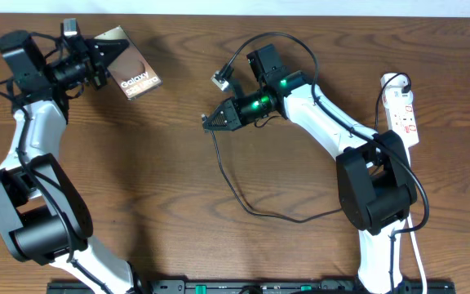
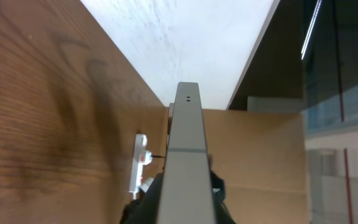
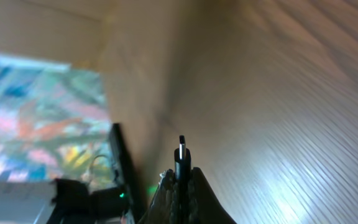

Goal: Plug charger to phone and switch on socket
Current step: 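Grasp the cable connector with the right gripper and lift it, then carry the connector with the right gripper toward the phone's bottom port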

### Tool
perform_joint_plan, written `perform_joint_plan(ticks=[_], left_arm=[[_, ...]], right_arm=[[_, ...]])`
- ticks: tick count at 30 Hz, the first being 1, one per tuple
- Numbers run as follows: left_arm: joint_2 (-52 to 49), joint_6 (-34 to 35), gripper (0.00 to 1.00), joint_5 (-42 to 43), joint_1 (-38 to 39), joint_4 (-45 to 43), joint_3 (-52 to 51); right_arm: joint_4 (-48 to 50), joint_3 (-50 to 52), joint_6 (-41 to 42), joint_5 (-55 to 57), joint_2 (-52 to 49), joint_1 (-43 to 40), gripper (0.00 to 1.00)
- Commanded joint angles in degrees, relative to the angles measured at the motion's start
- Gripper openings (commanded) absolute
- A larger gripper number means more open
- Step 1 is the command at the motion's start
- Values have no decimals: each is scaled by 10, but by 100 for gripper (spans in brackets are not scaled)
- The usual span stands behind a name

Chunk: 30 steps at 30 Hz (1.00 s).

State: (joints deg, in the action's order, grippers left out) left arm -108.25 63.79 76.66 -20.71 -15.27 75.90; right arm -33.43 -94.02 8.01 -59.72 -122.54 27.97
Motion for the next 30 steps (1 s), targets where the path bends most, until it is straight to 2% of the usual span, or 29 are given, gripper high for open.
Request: perform_joint_plan(ticks=[1, 8, 13, 16, 21, 30], left_arm=[[9, -64, 8, 26, 23, -4, 12], [9, -78, 7, 31, 56, -63, 12], [9, -79, 7, 39, 68, -99, 12], [9, -78, 7, 39, 68, -107, 12], [9, -79, 7, 37, 68, -111, 12], [9, -68, 8, 35, 68, -184, 12]], right_arm=[[6, -7, -90, -120, -4, 2, 1], [14, 2, -124, -183, -32, 5, 1], [83, 2, -120, -298, -91, 4, 1], [130, 2, -91, -298, -122, 5, 1], [180, 2, -92, -298, -135, 10, 1], [278, 2, -66, -298, -134, 18, 1]])
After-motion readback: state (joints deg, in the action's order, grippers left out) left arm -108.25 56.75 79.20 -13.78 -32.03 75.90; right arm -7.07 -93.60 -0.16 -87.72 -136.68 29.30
